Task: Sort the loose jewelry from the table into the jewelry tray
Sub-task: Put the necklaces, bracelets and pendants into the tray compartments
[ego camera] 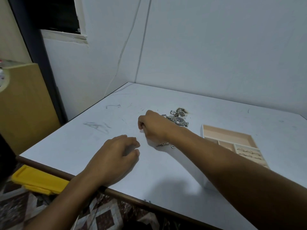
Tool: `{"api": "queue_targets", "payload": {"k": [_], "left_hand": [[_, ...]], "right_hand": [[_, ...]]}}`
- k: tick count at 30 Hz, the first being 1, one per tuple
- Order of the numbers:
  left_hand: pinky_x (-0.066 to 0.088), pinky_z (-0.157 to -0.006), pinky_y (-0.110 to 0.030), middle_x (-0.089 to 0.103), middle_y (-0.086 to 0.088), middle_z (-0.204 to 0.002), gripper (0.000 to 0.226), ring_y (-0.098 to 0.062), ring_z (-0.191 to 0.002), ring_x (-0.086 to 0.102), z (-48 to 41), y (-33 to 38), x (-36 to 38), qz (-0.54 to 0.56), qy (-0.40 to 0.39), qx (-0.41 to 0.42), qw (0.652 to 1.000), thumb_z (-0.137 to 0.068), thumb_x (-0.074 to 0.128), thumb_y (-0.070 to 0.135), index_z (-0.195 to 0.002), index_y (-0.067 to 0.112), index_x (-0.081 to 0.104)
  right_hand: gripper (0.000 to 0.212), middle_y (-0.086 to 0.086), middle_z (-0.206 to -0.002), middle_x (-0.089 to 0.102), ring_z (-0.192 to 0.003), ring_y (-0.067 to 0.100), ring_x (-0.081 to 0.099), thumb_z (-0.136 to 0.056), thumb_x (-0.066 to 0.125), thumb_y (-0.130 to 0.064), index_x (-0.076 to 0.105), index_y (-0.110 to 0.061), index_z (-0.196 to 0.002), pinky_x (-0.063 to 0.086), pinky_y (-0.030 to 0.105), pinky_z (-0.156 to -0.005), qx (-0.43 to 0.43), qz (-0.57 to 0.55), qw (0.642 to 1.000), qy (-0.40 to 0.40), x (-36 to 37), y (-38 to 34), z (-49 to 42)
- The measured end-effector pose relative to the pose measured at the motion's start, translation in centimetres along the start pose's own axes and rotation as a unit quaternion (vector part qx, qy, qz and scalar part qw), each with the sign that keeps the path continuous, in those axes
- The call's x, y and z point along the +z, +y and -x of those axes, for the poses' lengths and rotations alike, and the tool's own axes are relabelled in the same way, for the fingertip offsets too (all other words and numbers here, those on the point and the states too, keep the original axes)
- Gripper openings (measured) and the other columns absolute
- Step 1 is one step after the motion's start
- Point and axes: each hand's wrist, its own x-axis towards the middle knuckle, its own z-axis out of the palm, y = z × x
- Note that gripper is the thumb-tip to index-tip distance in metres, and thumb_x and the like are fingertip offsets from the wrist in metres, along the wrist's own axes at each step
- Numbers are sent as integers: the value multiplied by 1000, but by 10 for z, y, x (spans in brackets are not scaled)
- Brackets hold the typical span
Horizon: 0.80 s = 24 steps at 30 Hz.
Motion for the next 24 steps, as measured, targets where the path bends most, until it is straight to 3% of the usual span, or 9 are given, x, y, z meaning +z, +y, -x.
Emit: {"api": "queue_targets", "payload": {"k": [4,8,12,15,19,24], "left_hand": [[37,-83,-15,63,22,-115,22,5,-103,54,-13,4,-1,108,25,-49,993,-92,55,30,-109,32,69],[43,-75,-16,70,17,-95,17,8,-86,59,-32,11,-7,281,81,-135,946,-91,58,21,-91,26,74],[52,-91,-39,73,10,-93,18,-21,-95,65,-43,22,-3,356,85,-155,918,-90,57,19,-86,22,74],[53,-94,-39,74,6,-97,18,-16,-100,67,-46,37,5,403,84,-147,899,-93,55,19,-88,20,73],[52,-95,-41,75,3,-94,25,-15,-97,68,-50,58,13,458,104,-142,871,-94,49,23,-87,16,72],[52,-93,-39,76,-2,-92,32,-22,-96,69,-48,85,19,519,98,-141,837,-99,43,30,-91,11,68]], "right_hand": [[24,3,-104,48,-96,26,54,-93,41,-7,59,-17,-105,46,39,-85,-18,-16,999,23,-19,7,11],[22,-1,-99,59,-97,20,56,-95,43,-11,63,-15,-103,47,36,-83,-17,-56,997,43,-37,16,25],[19,-4,-92,65,-82,13,57,-96,47,-15,66,-17,-101,46,25,-73,-6,-106,992,72,-58,23,39],[16,-5,-92,66,-78,7,59,-96,52,-17,67,-17,-100,43,13,-67,-10,-125,988,85,-72,27,48],[15,-5,-95,69,-90,14,63,-96,54,-19,68,-18,-99,48,24,-78,-13,-143,985,97,-87,29,61],[14,-17,-82,62,-85,8,62,-96,54,-20,68,-21,-100,41,8,-68,-29,-136,983,122,-107,30,80]]}}
